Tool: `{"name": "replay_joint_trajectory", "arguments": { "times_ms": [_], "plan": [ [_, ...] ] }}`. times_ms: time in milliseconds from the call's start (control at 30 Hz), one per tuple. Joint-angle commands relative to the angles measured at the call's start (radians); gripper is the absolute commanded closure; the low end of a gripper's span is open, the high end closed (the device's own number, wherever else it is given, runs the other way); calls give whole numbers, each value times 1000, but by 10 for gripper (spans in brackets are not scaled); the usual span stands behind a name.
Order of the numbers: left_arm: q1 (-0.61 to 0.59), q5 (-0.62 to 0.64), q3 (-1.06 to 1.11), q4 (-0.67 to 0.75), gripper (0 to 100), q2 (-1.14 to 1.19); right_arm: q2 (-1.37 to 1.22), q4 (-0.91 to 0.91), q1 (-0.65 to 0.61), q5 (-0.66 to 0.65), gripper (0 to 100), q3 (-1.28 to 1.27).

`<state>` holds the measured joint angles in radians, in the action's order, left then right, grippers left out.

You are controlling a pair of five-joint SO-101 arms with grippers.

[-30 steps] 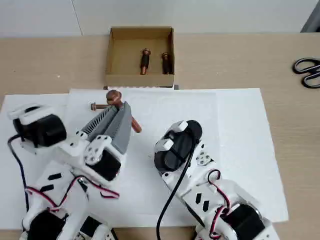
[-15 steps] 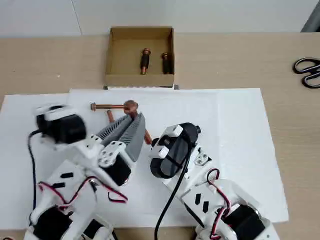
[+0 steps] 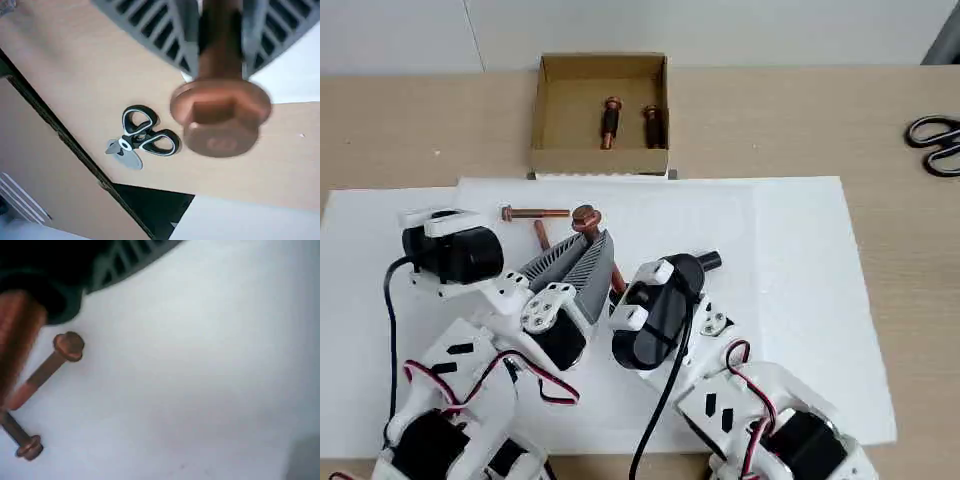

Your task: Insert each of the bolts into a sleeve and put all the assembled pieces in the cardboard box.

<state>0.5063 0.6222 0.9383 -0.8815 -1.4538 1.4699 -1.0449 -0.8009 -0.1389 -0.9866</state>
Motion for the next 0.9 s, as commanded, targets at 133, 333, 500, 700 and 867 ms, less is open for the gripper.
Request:
{"name": "replay_joint_trajectory", "arguments": {
  "times_ms": [133,333,500,700,867],
  "plan": [
    [5,5,-8,-98,994,-14,2,28,-5,-12,996,68],
    [38,5,-10,-150,994,-14,2,28,-5,-12,996,69],
    [124,5,-10,-232,994,-14,5,51,-1,-14,996,69],
    [144,-54,-4,-321,994,-14,2,88,36,-66,996,69],
    [141,-61,-4,-319,992,-14,2,85,36,-66,996,69]
  ]
}}
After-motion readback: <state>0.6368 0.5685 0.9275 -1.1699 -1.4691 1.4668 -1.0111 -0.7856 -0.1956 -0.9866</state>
